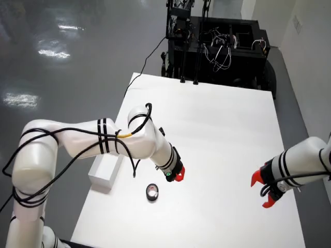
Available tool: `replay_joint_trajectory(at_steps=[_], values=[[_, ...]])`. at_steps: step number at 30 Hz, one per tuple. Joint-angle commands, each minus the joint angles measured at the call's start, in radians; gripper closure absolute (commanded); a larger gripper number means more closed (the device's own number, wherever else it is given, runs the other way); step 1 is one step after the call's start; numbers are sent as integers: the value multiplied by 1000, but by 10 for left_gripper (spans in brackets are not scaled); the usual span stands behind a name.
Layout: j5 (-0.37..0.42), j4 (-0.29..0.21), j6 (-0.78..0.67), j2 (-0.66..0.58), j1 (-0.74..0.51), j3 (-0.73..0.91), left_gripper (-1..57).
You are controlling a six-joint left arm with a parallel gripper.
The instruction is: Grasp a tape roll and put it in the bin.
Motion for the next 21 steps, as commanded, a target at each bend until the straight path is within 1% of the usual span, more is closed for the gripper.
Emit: replay_joint_trajectory(at_steps=[1, 12, 14, 18, 21], values=[[3, 0, 5, 0, 5, 0, 562], [3, 0, 5, 0, 0, 0, 562], [-8, 0, 12, 0, 0, 0, 562], [6, 0, -26, 14, 8, -21, 567], [26, 0, -12, 14, 9, -21, 567]])
